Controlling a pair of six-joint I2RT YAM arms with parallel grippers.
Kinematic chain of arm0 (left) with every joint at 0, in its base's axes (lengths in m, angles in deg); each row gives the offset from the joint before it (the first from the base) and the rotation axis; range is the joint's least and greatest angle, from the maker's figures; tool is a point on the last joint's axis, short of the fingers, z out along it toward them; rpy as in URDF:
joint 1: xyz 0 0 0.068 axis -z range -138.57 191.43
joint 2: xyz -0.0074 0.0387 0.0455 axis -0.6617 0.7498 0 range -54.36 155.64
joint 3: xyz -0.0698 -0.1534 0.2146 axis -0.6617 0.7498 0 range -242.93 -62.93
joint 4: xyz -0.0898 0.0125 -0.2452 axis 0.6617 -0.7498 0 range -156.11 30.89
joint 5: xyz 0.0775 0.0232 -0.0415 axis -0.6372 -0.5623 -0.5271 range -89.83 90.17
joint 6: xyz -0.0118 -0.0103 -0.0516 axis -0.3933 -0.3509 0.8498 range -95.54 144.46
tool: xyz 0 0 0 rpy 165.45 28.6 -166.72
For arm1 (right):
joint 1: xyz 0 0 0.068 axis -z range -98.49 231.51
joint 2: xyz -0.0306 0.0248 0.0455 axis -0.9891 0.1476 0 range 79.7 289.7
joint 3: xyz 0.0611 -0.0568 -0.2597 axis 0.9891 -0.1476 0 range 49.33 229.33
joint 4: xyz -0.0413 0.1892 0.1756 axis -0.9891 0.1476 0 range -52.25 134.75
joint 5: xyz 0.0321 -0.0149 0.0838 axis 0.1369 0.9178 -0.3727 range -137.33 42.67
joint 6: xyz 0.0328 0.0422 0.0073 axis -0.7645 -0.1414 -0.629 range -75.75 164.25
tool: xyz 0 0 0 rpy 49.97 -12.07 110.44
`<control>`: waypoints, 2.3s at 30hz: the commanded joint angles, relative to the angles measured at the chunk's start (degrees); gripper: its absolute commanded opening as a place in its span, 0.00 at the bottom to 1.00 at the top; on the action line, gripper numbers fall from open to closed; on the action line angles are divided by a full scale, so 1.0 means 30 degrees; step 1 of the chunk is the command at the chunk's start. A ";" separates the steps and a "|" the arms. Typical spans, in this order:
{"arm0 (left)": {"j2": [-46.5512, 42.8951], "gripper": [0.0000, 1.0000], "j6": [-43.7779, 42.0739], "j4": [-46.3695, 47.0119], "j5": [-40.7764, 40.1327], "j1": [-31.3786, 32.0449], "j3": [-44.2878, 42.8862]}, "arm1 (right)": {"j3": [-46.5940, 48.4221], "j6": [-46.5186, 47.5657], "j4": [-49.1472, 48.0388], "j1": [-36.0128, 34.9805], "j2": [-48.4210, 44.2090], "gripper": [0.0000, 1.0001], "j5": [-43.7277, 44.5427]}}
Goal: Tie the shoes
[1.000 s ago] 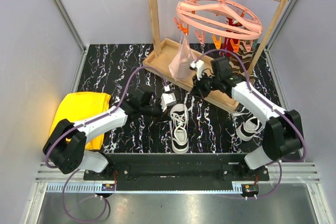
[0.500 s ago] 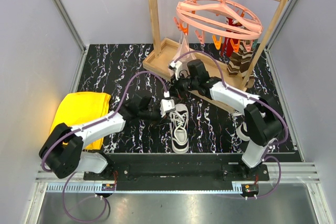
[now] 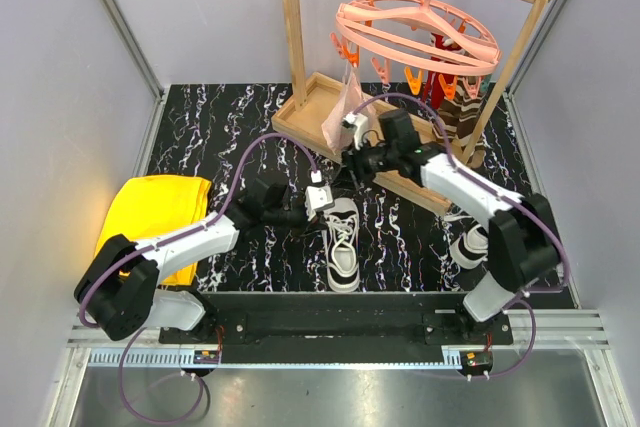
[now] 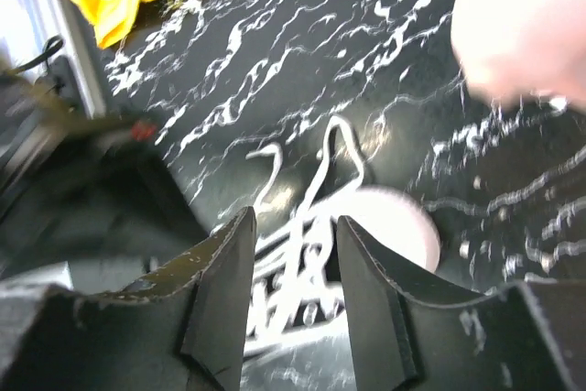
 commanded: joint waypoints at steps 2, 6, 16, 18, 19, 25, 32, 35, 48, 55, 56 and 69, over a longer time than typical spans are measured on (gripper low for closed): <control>0.0172 0.00 0.0780 0.1852 -0.0213 -0.0036 -0.0233 | -0.1980 0.0970 0.1992 0.0208 -0.3094 0.48 -0.1963; 0.0494 0.00 0.0985 0.1881 -0.0271 -0.0095 -0.0556 | -0.2539 0.0618 0.1933 0.0208 -0.3097 0.47 -0.2901; 0.0584 0.00 0.1219 0.1794 -0.0242 -0.0095 -0.0820 | -0.2276 0.1496 0.1816 -0.0377 -0.1310 0.46 -0.3605; 0.0613 0.00 0.1249 0.1765 -0.0242 -0.0124 -0.0849 | -0.2305 0.1788 0.1787 -0.0553 -0.1076 0.46 -0.3693; 0.0671 0.00 0.1220 0.1764 -0.0242 -0.0095 -0.0878 | -0.2363 0.1905 0.1786 -0.0612 -0.1045 0.47 -0.3781; 0.0847 0.00 0.1191 0.1618 -0.0096 -0.0095 -0.1025 | -0.2715 0.2609 0.1728 -0.0905 -0.0928 0.48 -0.3723; 0.1257 0.00 0.1454 0.1588 0.0109 -0.0359 -0.1347 | -0.2715 0.2873 0.1582 -0.1139 -0.0724 0.50 -0.3548; 0.1316 0.00 0.1425 0.1647 0.0197 -0.0388 -0.1376 | -0.2745 0.2931 0.1464 -0.1256 -0.0461 0.49 -0.3342; 0.1199 0.00 0.1249 0.1413 0.0461 -0.0388 -0.1406 | -0.2920 0.2522 0.0556 -0.1433 -0.0107 0.09 -0.2405; 0.0293 0.35 0.0316 -0.1184 0.0489 -0.1556 -0.1610 | -0.3418 0.3078 0.0643 -0.1403 -0.0751 0.00 -0.2083; 0.0059 0.37 0.0167 -0.1688 0.0752 -0.2053 -0.1785 | -0.3505 0.3165 0.0644 -0.1403 -0.0984 0.00 -0.2082; 0.4212 0.58 -0.5652 -0.5963 0.0460 -0.4989 -0.5504 | -0.3683 0.3430 0.0732 -0.1432 -0.1104 0.00 -0.2141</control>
